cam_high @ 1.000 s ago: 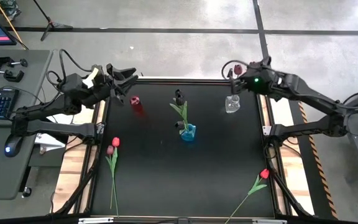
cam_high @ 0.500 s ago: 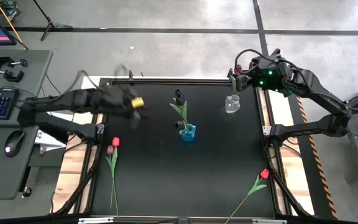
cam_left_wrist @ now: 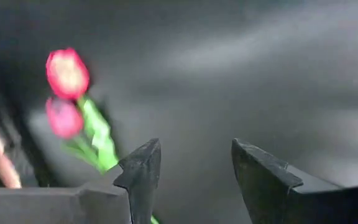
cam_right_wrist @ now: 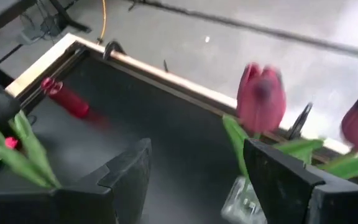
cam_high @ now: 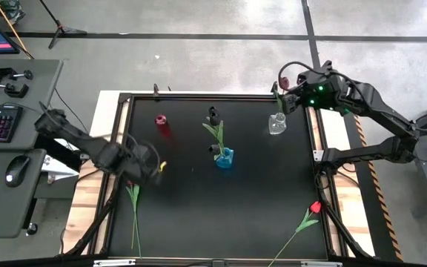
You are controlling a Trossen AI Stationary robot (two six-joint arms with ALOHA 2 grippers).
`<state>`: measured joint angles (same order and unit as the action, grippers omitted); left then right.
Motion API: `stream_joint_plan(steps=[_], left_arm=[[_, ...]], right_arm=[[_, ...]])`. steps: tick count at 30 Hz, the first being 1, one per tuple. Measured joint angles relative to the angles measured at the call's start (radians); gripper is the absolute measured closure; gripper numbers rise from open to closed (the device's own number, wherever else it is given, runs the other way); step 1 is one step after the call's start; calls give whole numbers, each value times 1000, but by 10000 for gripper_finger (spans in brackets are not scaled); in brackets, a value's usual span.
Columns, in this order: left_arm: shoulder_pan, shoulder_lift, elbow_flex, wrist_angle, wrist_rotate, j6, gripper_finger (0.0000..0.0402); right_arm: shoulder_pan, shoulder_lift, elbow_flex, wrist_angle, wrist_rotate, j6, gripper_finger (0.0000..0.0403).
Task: Sort flowers into vase by color
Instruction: Put the left pink tulip into the red flower vase
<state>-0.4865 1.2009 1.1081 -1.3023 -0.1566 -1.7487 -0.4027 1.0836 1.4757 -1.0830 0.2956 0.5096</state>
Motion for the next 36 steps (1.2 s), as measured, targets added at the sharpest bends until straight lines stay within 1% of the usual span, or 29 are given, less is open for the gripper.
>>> stream_joint_plan(steps=[3, 6, 12, 19, 22, 24, 27, 32, 36], left_arm=[[-74, 35, -58, 27, 54, -118, 216], [-129, 57, -116, 25, 82, -177, 216], [-120, 40, -239, 46, 87, -177, 216], [-88, 14, -380, 170, 64, -170, 216], [-89, 12, -416, 231, 18, -173, 216], [-89, 12, -439, 224, -2, -180, 216], [-89, 12, -473, 224, -33, -187, 216], [-87, 14, -500, 273, 2, -178, 216], [-87, 14, -505, 269, 32, -188, 216]], right_arm=[[4, 0, 0, -34, -50, 40, 158], [42, -4, 0, -46, -64, 85, 158], [162, -3, 0, -42, -58, 208, 158], [302, 4, -13, -39, 77, 353, 158], [338, 10, -38, -34, 139, 406, 158], [355, 17, -60, -34, 172, 433, 158], [375, 30, -89, -34, 186, 465, 158], [412, 41, -138, 15, 232, 524, 158], [418, 42, -150, 35, 276, 525, 158]])
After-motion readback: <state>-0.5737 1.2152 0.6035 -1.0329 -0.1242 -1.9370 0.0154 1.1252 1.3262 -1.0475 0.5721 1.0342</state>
